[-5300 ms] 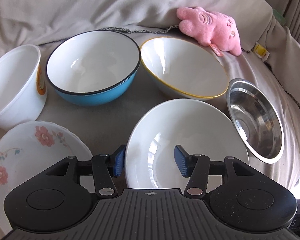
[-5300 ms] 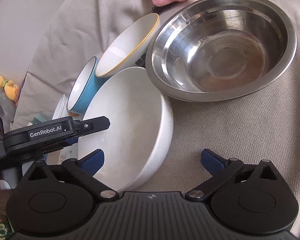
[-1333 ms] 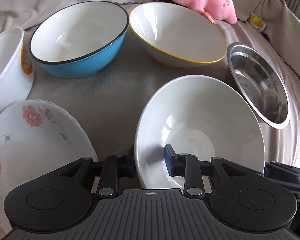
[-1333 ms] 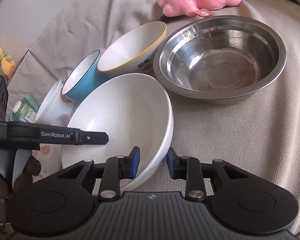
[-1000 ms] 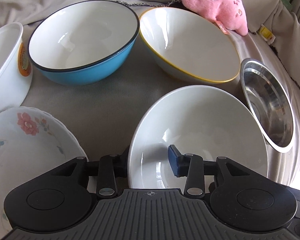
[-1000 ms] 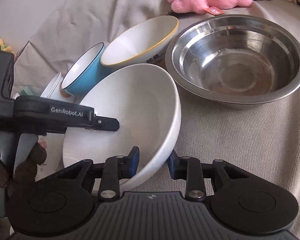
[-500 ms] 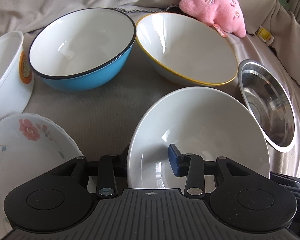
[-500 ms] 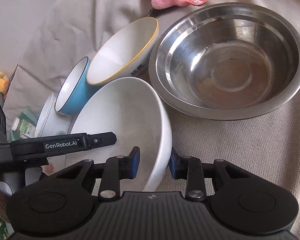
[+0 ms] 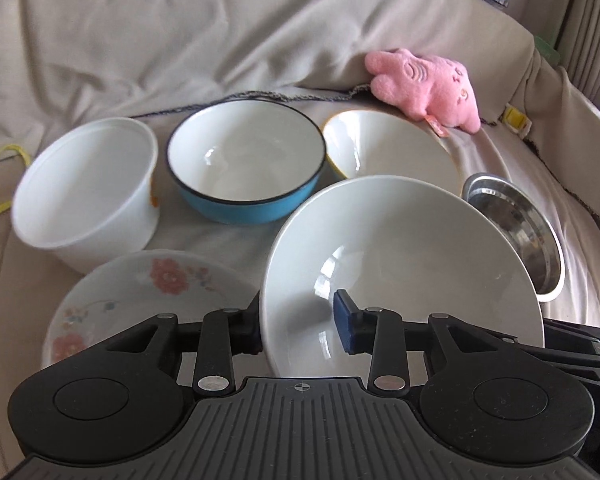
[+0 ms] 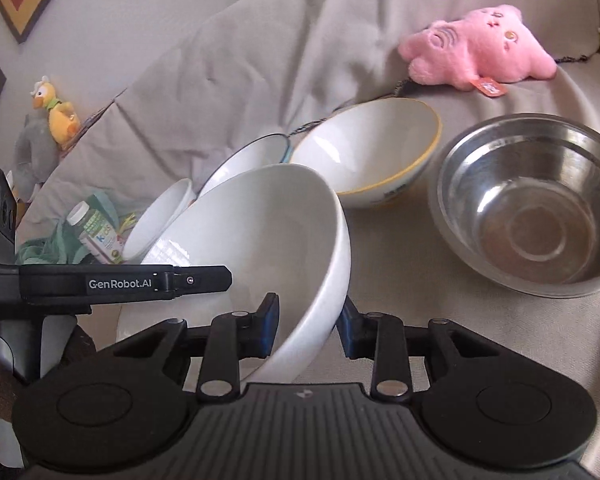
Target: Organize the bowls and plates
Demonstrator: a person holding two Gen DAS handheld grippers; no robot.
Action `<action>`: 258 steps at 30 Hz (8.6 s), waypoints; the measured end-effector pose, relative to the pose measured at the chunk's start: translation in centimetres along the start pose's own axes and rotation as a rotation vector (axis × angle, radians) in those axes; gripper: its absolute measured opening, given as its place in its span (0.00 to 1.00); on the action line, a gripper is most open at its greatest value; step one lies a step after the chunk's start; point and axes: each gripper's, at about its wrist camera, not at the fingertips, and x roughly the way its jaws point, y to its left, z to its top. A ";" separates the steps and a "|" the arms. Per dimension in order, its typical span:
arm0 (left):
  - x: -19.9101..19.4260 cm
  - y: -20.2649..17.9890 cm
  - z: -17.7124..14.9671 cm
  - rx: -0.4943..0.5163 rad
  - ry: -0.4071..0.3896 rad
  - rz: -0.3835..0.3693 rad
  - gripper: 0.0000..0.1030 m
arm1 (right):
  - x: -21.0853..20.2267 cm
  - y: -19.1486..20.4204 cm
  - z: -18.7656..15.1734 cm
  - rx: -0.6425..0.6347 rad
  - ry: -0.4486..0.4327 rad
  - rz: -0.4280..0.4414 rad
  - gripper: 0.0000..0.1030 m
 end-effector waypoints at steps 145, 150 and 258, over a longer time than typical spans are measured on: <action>7.7 -16.1 2.5 0.016 -0.088 -0.018 0.28 | -2.4 -18.2 3.4 0.194 -0.113 -0.273 0.15; 10.0 -15.5 2.3 -0.081 -0.019 -0.055 0.28 | -2.4 -18.2 3.4 0.193 -0.116 -0.279 0.15; -8.7 13.2 -10.3 -0.535 -0.227 0.073 0.22 | 6.3 15.8 -0.9 -0.291 0.031 -0.216 0.17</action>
